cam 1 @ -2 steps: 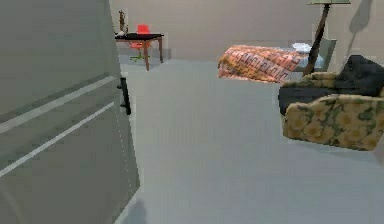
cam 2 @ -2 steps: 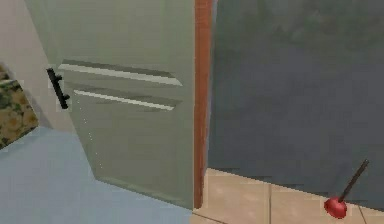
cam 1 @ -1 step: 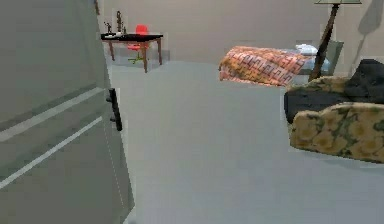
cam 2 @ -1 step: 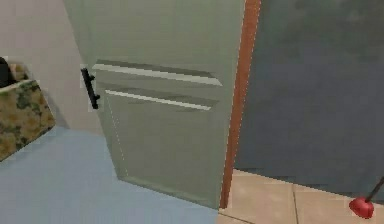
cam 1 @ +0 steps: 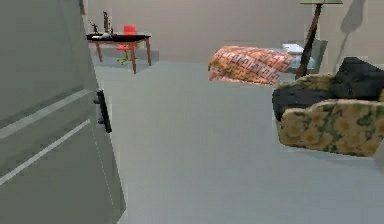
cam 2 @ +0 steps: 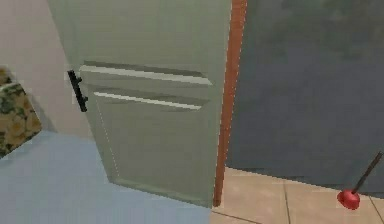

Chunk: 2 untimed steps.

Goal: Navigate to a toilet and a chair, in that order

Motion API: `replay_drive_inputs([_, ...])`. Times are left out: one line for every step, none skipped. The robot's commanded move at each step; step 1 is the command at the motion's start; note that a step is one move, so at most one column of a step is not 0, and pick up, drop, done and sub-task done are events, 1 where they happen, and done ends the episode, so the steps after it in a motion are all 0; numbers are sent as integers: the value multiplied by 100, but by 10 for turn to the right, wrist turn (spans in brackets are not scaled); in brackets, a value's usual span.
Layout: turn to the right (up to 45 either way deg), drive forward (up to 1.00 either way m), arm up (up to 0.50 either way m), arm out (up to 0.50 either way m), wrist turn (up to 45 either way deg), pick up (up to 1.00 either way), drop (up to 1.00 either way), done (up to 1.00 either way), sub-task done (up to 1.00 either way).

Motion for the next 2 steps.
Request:
replay_drive_inputs([0, 60, 0, 0, 0, 0, 0, 0, 0])
replay_drive_inputs([-30, 0, 0, 0, 0, 0, 0, 0, 0])
